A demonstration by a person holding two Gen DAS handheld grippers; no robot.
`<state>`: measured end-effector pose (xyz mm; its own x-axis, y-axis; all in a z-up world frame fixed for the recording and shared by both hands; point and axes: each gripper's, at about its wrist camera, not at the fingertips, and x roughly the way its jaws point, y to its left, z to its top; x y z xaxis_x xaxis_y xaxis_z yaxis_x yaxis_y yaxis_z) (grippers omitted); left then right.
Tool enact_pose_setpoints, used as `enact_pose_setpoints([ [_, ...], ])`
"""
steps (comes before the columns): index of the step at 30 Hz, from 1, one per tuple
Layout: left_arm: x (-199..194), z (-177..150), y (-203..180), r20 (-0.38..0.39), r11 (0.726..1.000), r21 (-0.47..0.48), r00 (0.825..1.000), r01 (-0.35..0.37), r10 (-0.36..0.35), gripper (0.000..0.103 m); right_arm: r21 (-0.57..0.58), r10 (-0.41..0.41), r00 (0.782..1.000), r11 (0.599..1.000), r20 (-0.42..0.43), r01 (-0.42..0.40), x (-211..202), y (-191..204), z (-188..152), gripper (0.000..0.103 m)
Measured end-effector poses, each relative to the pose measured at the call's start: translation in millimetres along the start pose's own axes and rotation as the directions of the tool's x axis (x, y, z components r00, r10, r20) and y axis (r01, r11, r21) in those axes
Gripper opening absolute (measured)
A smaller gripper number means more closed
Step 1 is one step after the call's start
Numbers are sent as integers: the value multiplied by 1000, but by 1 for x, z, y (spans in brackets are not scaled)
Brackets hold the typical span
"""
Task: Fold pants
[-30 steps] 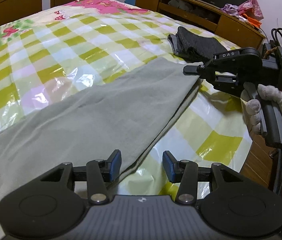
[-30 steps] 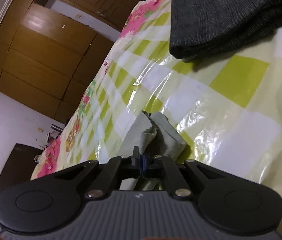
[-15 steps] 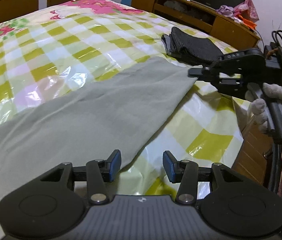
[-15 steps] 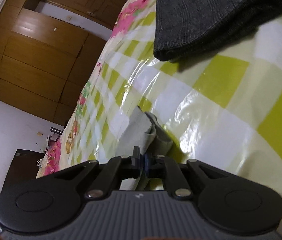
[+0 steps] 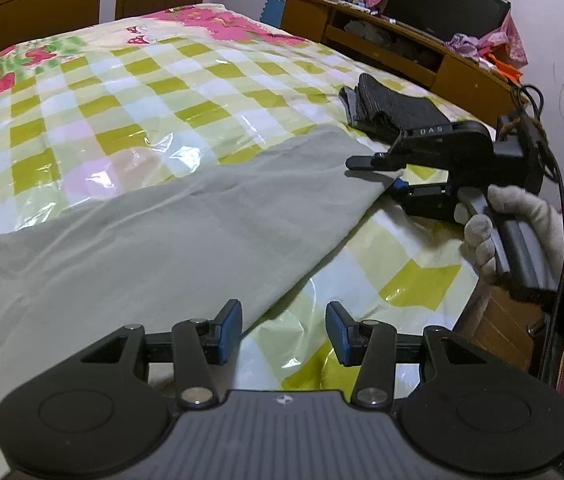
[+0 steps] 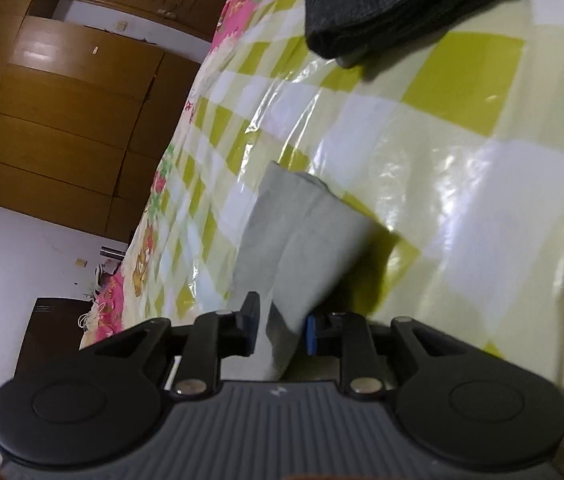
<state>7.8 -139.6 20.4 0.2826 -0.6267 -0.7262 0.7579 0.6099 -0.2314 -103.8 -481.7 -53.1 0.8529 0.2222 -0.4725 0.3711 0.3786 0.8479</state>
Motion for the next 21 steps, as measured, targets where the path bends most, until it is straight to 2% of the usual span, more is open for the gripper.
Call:
enact_pose_setpoints([
  [2,1,1,3,3,1000,-10,1000,-9,9,58,-5,9,1000,1000,21,-8,0,1,-2,23],
  [4,2,4,5,8,1000,-22,1000,-10,10,58,5,34,999,999,35,-34,-1,0,-3,4],
  [6,2,7,5,21,1000,-19,1000,-8,8,58,36,82,995,996,63,-85,-4,0,-1,4],
  [9,11,9,4,18,999,-22,1000,24,-24,59,31,89,987,995,131,-93,-20,2,11,3],
  [11,23,7,6,0,998,-50,999,48,-48,59,26,39,985,999,167,-44,-29,-2,23,3],
  [14,29,3,8,-2,996,-69,999,49,-49,59,-16,-54,988,998,145,56,-32,-3,30,3],
  [17,10,3,13,42,997,-63,998,48,-45,59,-74,-146,985,985,97,153,-31,3,27,6],
  [19,-10,-1,23,78,998,-64,997,20,-15,59,-101,-177,976,977,125,190,-39,7,26,9],
  [21,-28,-6,38,108,996,-82,994,-16,25,59,-136,-214,956,960,198,244,-51,22,25,9],
])
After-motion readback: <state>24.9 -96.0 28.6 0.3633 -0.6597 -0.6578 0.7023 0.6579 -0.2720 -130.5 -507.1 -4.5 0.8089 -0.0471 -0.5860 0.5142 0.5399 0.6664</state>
